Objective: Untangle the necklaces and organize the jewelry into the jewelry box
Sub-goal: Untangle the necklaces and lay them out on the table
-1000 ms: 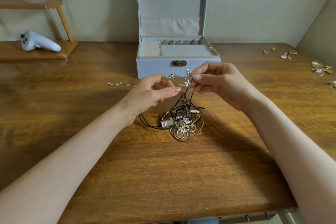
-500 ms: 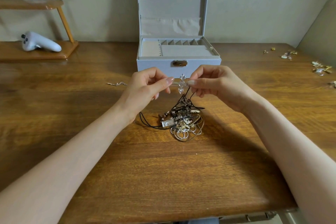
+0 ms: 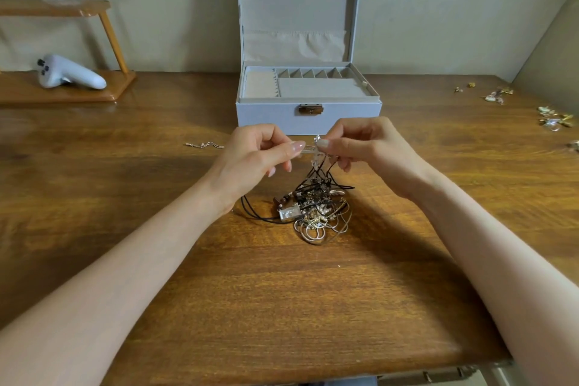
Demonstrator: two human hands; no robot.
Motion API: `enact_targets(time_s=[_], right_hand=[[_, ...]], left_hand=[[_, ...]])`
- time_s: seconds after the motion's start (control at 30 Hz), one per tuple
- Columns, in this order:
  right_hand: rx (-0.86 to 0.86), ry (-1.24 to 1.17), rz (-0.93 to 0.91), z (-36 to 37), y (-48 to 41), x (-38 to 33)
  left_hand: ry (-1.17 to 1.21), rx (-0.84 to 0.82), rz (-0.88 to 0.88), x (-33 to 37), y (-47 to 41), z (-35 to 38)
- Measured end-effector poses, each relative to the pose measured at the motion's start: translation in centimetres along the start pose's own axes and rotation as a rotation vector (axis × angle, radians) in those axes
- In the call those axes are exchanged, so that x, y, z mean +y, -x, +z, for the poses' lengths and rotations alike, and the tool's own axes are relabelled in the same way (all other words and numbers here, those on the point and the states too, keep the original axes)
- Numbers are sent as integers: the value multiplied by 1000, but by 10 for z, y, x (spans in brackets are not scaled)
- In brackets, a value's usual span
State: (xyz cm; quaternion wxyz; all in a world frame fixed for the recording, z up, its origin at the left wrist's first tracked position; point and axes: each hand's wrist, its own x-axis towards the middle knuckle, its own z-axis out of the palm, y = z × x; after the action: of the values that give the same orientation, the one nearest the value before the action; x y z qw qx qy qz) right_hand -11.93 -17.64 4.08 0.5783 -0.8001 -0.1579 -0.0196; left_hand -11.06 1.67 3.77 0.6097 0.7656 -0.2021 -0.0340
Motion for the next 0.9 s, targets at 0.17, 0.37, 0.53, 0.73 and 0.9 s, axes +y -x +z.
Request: enact_targets(time_s=[0.17,0.37,0.53,0.73,0.9], right_hand=[[52,-26,-7,-3,-2,0],[-24,-54,19,1,0,-1],[-25,-77,60,6,-1,0],[61,-80,125,1,-4,2],[96,-200,114,-6,-3,-1]], left_hand=[[-36,-14,-41,-3,-1,0],[-44,-55,-71,-3,0,1],[-76,-126,-65,-2,2,4],[-43,-86,-37,0,2,4],[17,-22,-49,0,1,0]])
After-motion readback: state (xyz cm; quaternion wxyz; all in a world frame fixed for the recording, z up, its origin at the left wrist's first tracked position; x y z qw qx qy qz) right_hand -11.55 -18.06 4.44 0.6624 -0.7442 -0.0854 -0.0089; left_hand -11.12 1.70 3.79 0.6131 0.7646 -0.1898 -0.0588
